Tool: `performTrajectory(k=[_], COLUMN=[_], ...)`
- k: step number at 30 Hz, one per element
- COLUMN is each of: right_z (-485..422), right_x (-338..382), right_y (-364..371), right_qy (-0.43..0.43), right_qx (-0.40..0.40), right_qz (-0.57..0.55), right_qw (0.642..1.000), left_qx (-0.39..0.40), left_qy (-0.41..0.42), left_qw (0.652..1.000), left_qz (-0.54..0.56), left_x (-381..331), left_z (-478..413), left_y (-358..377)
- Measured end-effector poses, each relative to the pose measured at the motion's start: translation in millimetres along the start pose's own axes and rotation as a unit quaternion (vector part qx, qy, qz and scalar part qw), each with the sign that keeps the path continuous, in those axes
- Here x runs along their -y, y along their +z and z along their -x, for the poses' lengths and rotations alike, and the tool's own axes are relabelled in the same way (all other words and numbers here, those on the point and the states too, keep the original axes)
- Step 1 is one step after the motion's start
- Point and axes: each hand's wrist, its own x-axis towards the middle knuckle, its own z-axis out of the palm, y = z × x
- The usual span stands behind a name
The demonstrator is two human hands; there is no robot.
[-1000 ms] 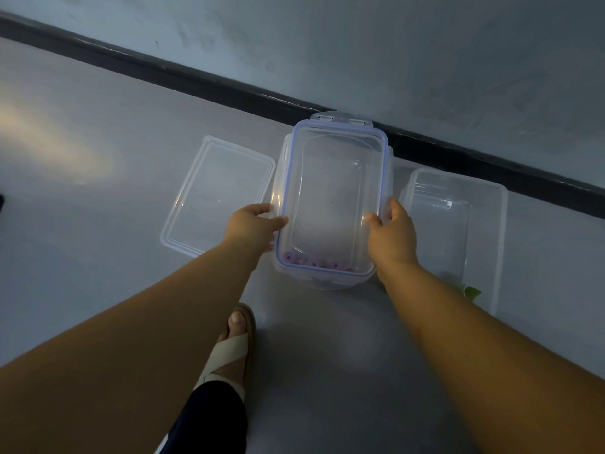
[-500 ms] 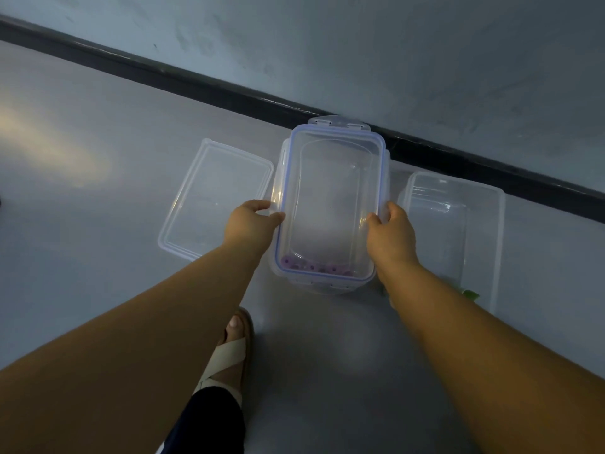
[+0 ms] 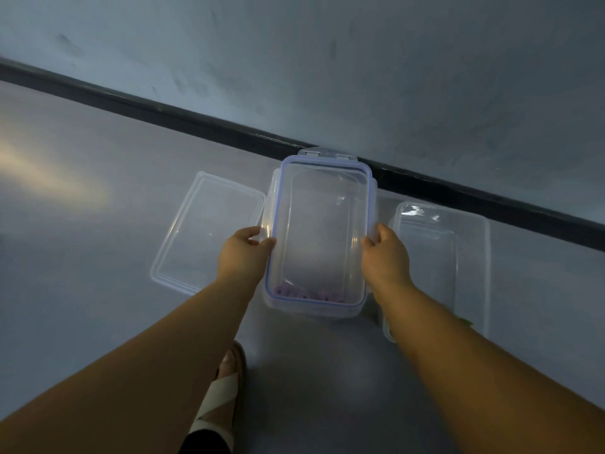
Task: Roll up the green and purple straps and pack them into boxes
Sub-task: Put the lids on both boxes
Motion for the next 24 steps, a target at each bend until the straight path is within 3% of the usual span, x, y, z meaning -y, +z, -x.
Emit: performTrajectory(k=[12,24], right_z=[4,13], right_x=[1,-7], right_y=[-1,1], right_qy=[0.01,0.022], right_qx=[0.014,0.042], right_qz=[-0.009,-0.006], right_qw=[1.0,0.999], left_qx=[0.0,-0.01], left_qy=[-0.009,0.001], left_qw=[1.0,0.998], left_qz=[0.015,-0.055], left_x=[0,5], left_z=[-1,-1], left_y=[0,-6])
